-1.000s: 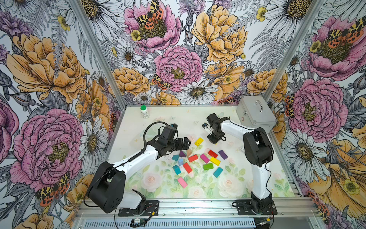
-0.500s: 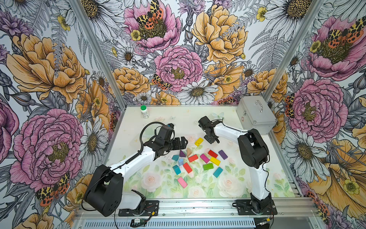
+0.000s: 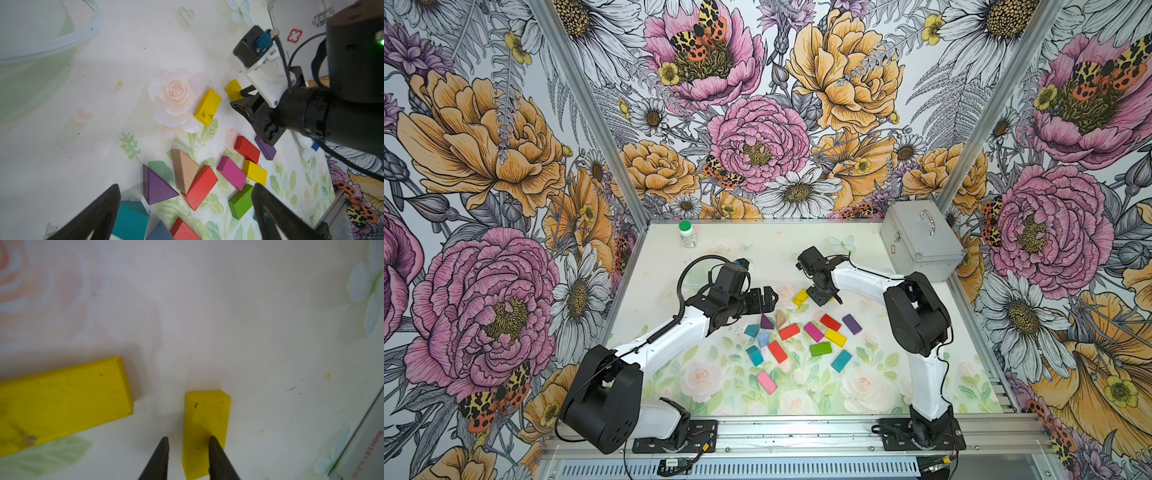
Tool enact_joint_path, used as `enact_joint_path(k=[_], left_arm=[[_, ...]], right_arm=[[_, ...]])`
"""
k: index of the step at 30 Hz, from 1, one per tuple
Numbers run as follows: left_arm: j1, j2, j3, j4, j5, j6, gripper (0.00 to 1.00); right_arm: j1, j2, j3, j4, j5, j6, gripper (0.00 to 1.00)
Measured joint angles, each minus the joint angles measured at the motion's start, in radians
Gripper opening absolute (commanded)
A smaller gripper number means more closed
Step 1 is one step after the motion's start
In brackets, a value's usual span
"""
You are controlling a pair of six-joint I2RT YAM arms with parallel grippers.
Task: Assemble a piece of candy with building blocks
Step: Adjust the building block at the center of the board, then assemble the building block at the center of the board.
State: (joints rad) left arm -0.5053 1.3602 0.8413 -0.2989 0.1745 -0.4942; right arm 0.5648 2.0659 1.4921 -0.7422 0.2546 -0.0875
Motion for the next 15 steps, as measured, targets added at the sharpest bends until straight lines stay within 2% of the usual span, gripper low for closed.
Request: enact_joint_path(k=[7,15], left_arm=[[0.0,0.0,0.0,0.0,0.002,0.0,0.99],[0.0,-0.017,-0.017,0.0,0.01,0.0,0.99]], right_arm=[[-0.023,-0.078,-0.025,0.0,-0.137,0.013,0.47],[-0.166,-0.092,-0.005,-0.025,-0.234,-0.038,0.5]])
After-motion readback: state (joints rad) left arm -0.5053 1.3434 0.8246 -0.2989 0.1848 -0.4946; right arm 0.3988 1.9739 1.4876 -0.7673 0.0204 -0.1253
